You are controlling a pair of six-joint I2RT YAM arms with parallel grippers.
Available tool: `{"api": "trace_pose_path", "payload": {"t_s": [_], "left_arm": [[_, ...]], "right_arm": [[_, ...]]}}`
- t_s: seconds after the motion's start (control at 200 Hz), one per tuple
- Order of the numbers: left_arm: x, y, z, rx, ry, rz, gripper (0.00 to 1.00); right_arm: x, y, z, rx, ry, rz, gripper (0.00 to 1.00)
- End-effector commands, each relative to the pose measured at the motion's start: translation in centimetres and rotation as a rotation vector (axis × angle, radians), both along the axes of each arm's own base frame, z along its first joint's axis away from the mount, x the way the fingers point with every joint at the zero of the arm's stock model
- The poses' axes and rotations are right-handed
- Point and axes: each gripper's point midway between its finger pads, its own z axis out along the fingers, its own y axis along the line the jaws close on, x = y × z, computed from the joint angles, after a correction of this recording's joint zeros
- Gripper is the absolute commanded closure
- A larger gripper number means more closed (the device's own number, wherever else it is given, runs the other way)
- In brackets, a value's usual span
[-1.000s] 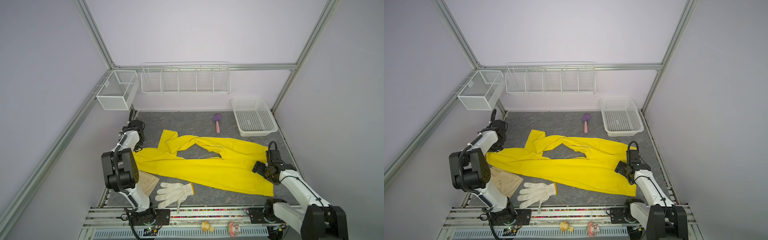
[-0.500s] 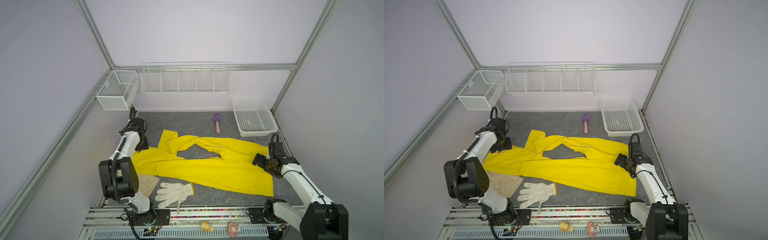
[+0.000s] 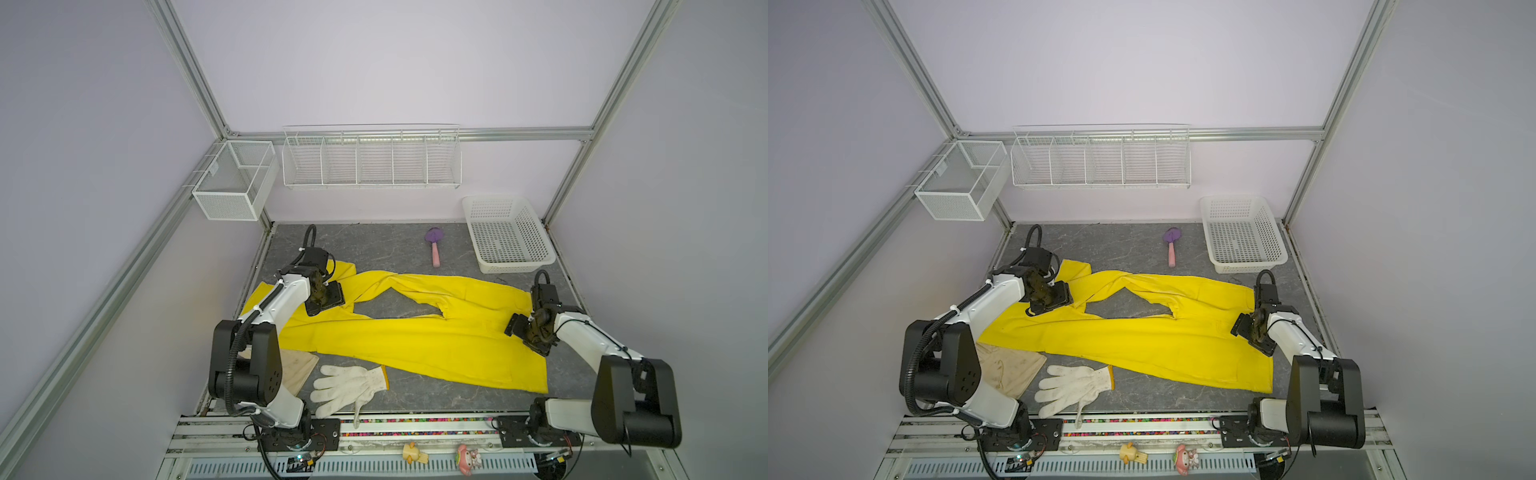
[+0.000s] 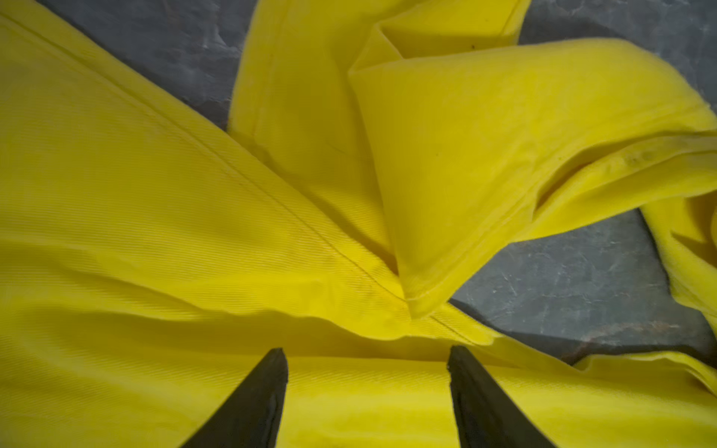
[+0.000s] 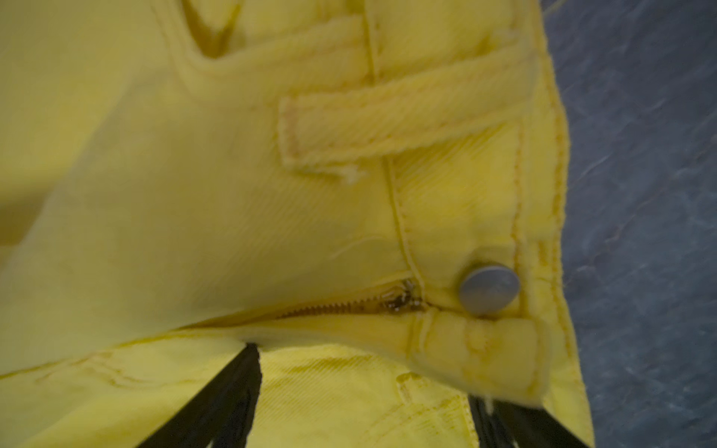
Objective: Fold and stack the trousers
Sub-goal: Flatten out the trousers at the center of the table.
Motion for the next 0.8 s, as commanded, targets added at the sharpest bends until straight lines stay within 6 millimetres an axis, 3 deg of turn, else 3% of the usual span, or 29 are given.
{"api": "trace_pose_path", "payload": {"t_s": [0.0, 0.145, 0.415, 0.615, 0.69, 0.795], "left_arm": [[0.6, -1.9, 0.6, -0.062, -0.033, 0.008, 0.33], [0.8, -2.2, 0.9, -0.06, -0.037, -0.007, 0.33], [1.2, -2.5, 1.0, -0.071, -0.043, -0.012, 0.33], [2.5, -1.8, 1.4, -0.041, -0.068, 0.05, 0.33], [3.7, -1.7, 1.3, -0.043, -0.09, 0.093, 0.33], [5.7, -3.0, 0.9, -0.113, -0.114, 0.119, 0.33]], "right_arm": [[0.0, -0.7, -1.3, 0.021, 0.02, -0.054, 0.17], [-0.7, -2.6, -2.4, 0.054, 0.077, -0.153, 0.19], [-0.9, -7.5, -2.1, 0.002, 0.097, -0.238, 0.21], [-0.3, -10.9, -0.7, -0.068, 0.068, -0.314, 0.21], [0.3, -11.3, 0.1, -0.06, 0.034, -0.329, 0.21], [1.5, -10.5, 1.7, -0.041, -0.026, -0.288, 0.2]]}}
